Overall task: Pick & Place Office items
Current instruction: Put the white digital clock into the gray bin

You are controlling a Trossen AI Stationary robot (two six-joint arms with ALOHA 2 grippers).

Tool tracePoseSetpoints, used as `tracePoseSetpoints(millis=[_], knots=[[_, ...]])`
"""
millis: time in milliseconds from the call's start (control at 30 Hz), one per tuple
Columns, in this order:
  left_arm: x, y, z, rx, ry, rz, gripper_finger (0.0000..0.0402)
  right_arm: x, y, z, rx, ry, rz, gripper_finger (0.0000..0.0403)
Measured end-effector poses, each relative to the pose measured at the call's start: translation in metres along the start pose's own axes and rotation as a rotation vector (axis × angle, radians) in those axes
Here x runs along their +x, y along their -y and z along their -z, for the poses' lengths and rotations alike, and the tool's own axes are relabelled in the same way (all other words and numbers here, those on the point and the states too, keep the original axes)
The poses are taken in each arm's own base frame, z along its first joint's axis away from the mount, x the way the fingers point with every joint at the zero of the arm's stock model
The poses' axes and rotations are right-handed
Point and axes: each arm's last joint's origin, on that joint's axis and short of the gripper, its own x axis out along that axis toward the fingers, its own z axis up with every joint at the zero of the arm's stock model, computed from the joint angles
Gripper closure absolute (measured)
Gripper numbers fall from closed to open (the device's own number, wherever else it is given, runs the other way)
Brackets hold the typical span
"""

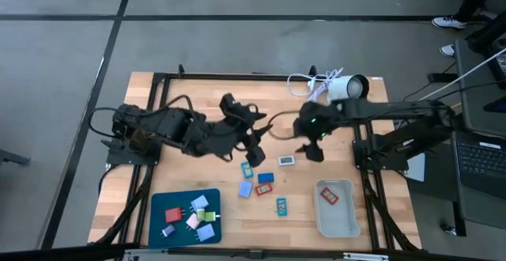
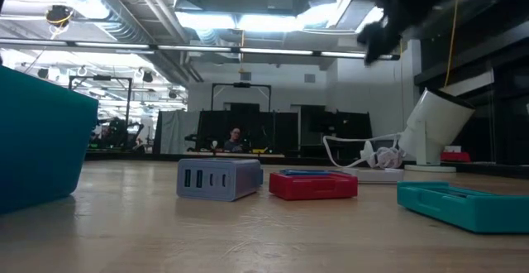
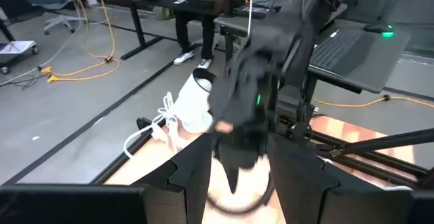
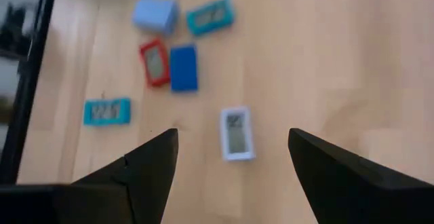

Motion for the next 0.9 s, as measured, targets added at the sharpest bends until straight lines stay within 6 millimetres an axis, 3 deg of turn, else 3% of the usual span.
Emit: tracePoseSetpoints(millis=[133, 233, 333, 667, 833, 900], knots=[[-0.007, 0.013, 0.008, -0.014, -0.001, -0.010, 0.0261, 0.034, 0.003, 0.018, 0.016, -0.042, -0.012, 0.0119], [-0.019, 0.022, 0.018, -0.051, 0.022, -0.077, 0.0261, 0.045, 0.006, 0.023, 0.022, -0.035, 0.022, 0.0119], [-0.037, 0.029, 0.036, -0.062, 0.045, -0.176, 0.0261, 0.047, 0.007, 0.023, 0.037, -0.029, 0.035, 0.0119], [-0.077, 0.057, 0.141, -0.233, -0.003, -0.191, 0.0261, 0.044, 0.005, 0.013, 0.089, 0.076, -0.021, 0.0119], [-0.088, 0.074, 0.151, -0.393, 0.087, -0.088, 0.0261, 0.044, 0.003, 0.010, 0.148, 0.099, -0.088, 0.0119], [-0.088, 0.083, 0.153, -0.386, 0.037, -0.030, 0.0261, 0.043, 0.003, 0.009, 0.177, 0.113, -0.106, 0.0119]])
